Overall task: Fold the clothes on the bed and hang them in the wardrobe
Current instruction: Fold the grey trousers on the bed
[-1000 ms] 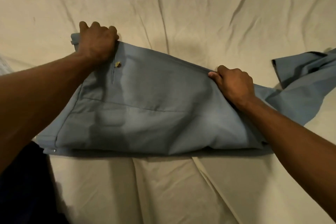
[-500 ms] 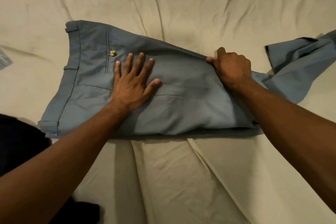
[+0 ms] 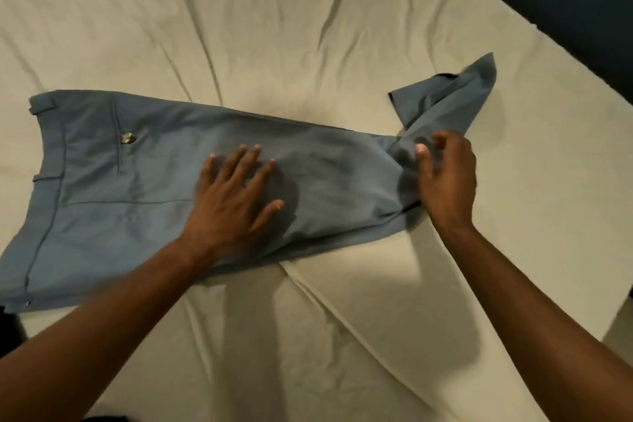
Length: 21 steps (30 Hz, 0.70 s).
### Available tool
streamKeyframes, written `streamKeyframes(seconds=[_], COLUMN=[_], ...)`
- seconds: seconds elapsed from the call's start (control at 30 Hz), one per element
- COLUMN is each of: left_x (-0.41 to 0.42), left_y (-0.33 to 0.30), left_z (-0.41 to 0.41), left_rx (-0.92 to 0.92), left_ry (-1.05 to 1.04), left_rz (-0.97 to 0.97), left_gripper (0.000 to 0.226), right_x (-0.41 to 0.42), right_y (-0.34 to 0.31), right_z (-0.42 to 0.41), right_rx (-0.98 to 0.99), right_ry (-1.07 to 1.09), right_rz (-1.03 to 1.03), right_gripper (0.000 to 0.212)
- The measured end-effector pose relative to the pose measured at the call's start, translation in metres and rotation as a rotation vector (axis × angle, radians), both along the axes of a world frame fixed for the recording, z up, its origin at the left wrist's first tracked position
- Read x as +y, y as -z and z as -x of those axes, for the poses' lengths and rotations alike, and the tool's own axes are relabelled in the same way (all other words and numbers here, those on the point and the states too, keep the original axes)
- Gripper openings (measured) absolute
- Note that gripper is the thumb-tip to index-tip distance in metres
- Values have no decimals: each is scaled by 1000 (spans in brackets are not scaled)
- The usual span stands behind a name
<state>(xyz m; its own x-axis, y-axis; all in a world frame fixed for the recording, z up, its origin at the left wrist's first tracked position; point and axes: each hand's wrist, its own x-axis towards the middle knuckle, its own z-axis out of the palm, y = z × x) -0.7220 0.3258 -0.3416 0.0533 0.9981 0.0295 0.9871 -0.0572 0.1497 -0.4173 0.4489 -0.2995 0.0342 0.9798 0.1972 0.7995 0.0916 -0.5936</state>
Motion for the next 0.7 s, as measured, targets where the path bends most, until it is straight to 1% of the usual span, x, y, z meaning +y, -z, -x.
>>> streamKeyframes(seconds=[0.03, 0.1, 0.13, 0.2, 0.27, 0.37, 0.43, 0.5, 0.53, 0.57, 0.6, 0.63, 0.67, 0.7], left_x=[-2, -3, -2, 4, 14, 36, 49, 56, 57, 58, 58, 60, 62, 65], left_y=[0, 2, 2, 1, -1, -5, -3, 1, 3, 4, 4, 3, 0, -1], left_z=[-12, -32, -42, -57, -70, -87, -95, -100, -101, -101, -100, -100, -99, -98], left_rx=[3, 0, -15, -82, -142, -169, -130, -75, -53, -44, -49, -63, -55, -24], left_ry=[56, 141, 159, 156, 145, 144, 151, 148, 139, 132, 129, 128, 129, 140], left_rz=[10, 21, 24, 57, 81, 165, 275, 392, 432, 454, 467, 471, 486, 500], left_gripper=[73, 70, 67, 61, 59, 64, 69, 82, 88, 90, 91, 92, 93, 97], right_x=[3, 7, 7, 6, 7, 13, 19, 24, 26, 28, 26, 21, 10, -4], right_y=[7, 17, 22, 26, 22, 19, 15, 7, 1, -2, -7, -9, -13, -23], right_z=[-14, -33, -41, -49, -47, -37, -29, -25, -22, -20, -15, -8, 2, 18], right_rx=[109, 306, 381, 480, 522, 623, 734, 927, 984, 972, 863, 680, 503, 302], right_ry=[161, 465, 535, 534, 495, 459, 446, 443, 453, 459, 461, 449, 373, 230], right_rz=[81, 344, 485, 629, 701, 769, 845, 919, 885, 764, 569, 326, 105, -81], right_gripper=[33, 37, 37, 34, 36, 42, 33, 15, 7, 4, 8, 8, 5, 5])
